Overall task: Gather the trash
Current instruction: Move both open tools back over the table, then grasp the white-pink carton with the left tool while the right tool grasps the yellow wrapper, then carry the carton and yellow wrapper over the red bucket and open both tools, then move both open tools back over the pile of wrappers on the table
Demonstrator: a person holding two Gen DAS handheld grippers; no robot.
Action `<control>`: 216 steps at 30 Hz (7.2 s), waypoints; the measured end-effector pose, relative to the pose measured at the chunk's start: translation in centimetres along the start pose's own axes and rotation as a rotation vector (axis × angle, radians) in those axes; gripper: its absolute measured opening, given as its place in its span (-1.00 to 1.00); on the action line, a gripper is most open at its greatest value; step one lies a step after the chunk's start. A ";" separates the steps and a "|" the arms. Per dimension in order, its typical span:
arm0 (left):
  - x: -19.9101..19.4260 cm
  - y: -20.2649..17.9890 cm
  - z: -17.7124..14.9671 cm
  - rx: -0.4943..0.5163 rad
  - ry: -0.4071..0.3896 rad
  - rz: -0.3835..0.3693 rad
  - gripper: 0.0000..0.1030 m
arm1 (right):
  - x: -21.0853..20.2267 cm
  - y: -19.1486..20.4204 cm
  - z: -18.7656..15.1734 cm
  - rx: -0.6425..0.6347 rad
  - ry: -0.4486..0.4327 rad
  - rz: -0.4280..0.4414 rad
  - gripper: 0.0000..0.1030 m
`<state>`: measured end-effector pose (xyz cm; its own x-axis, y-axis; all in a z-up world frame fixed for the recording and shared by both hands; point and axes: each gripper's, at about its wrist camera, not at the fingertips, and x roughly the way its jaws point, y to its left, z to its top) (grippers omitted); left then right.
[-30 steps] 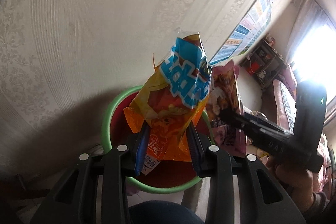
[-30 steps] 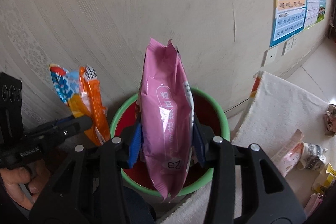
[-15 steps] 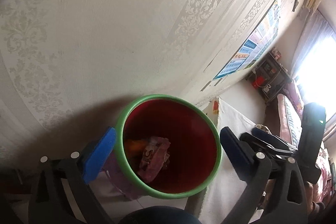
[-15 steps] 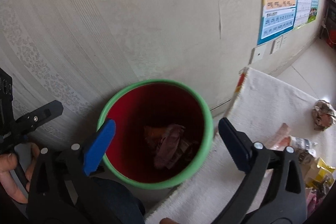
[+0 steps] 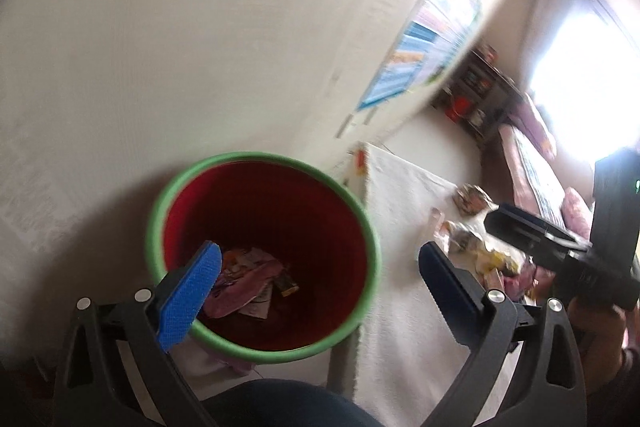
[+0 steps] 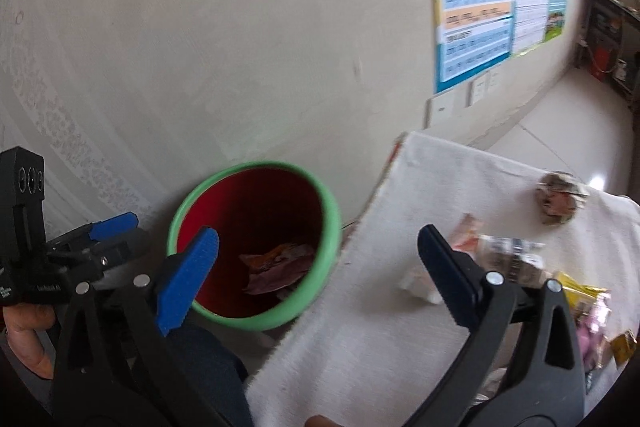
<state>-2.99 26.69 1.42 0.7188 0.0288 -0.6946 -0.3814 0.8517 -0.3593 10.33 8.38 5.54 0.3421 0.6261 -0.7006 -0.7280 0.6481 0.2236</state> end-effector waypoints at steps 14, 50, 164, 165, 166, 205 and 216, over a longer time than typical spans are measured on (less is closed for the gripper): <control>5.5 -7.6 -0.3 0.132 0.091 -0.095 0.84 | -5.4 -10.4 -2.5 0.147 -0.041 -0.190 0.91; 19.0 -20.2 -3.6 0.371 0.338 0.043 0.84 | -10.3 -34.4 -17.0 0.428 0.079 -0.396 0.88; -1.7 2.1 -1.0 -0.026 0.073 0.083 -0.41 | 1.7 4.9 -1.0 -0.144 0.046 0.088 -0.57; -1.6 2.3 -0.9 -0.023 0.074 0.080 -0.41 | 2.5 5.1 -0.8 -0.138 0.052 0.089 -0.57; -1.3 2.7 -0.8 -0.020 0.081 0.076 -0.41 | 3.2 5.3 -0.7 -0.126 0.061 0.091 -0.57; 2.0 5.8 -0.7 -0.099 0.060 0.062 0.83 | 7.7 5.9 -3.6 -0.177 0.202 0.082 0.91; 2.8 -2.3 -2.7 -0.007 0.101 0.011 0.84 | -1.4 -0.8 -6.8 -0.122 0.129 -0.014 0.91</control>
<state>-1.73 23.43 -1.38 0.6521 -0.0149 -0.7580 -0.3936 0.8478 -0.3553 6.35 4.02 1.75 0.2797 0.5512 -0.7861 -0.7931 0.5941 0.1344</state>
